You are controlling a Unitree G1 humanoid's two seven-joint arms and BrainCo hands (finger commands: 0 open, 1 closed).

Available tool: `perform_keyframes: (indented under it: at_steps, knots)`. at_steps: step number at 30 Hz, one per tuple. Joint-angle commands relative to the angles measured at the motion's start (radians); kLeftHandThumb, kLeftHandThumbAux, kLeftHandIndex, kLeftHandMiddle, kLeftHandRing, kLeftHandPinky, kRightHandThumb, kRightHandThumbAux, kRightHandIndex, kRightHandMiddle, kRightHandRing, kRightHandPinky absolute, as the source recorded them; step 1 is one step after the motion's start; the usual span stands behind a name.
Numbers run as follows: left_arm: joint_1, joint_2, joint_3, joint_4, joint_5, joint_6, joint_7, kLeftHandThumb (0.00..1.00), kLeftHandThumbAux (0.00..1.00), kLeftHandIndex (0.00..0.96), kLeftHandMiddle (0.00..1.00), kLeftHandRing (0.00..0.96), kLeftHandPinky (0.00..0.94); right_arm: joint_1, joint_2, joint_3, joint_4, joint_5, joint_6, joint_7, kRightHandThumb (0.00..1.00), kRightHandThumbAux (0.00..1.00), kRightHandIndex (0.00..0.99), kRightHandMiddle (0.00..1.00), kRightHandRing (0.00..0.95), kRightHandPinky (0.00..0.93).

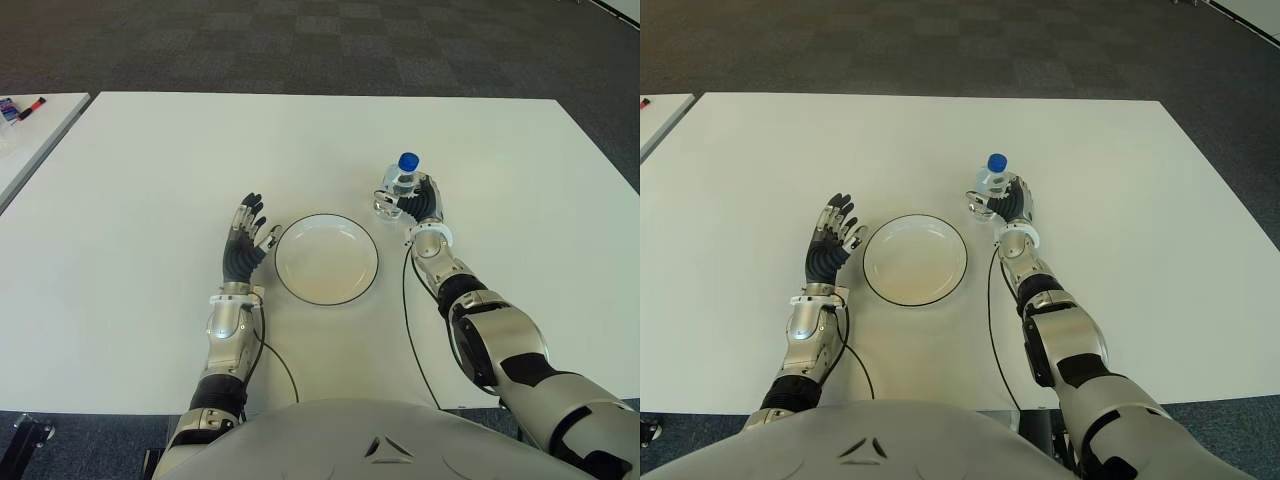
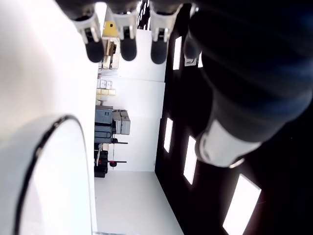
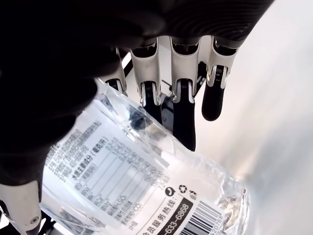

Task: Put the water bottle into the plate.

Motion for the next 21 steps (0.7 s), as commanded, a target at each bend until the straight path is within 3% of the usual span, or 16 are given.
perform_keyframes:
  at_steps: [1, 7, 16, 21]
  knots:
    - [-0.010, 0.003, -0.002, 0.009, 0.009, 0.003, 0.004, 0.303, 0.786, 0.067, 0.087, 0.073, 0.102, 0.008, 0.005, 0.002, 0.007, 0.005, -0.020, -0.009, 0.845, 0.675, 0.458, 0.445, 0.470, 0.474]
    - [-0.013, 0.004, -0.002, 0.015, 0.006, -0.003, -0.002, 0.299, 0.784, 0.068, 0.088, 0.074, 0.103, 0.015, 0.002, 0.004, 0.008, 0.003, -0.038, -0.013, 0.844, 0.675, 0.457, 0.445, 0.471, 0.471]
    - [-0.014, 0.006, -0.001, 0.015, 0.023, -0.006, 0.012, 0.304, 0.777, 0.068, 0.091, 0.078, 0.111, 0.023, 0.003, -0.002, 0.014, 0.008, -0.054, -0.022, 0.842, 0.676, 0.431, 0.466, 0.514, 0.540]
    - [-0.015, 0.005, 0.000, 0.019, 0.029, -0.010, 0.016, 0.305, 0.778, 0.069, 0.091, 0.080, 0.115, 0.024, 0.005, -0.003, 0.017, 0.007, -0.049, -0.040, 0.840, 0.677, 0.417, 0.477, 0.521, 0.508]
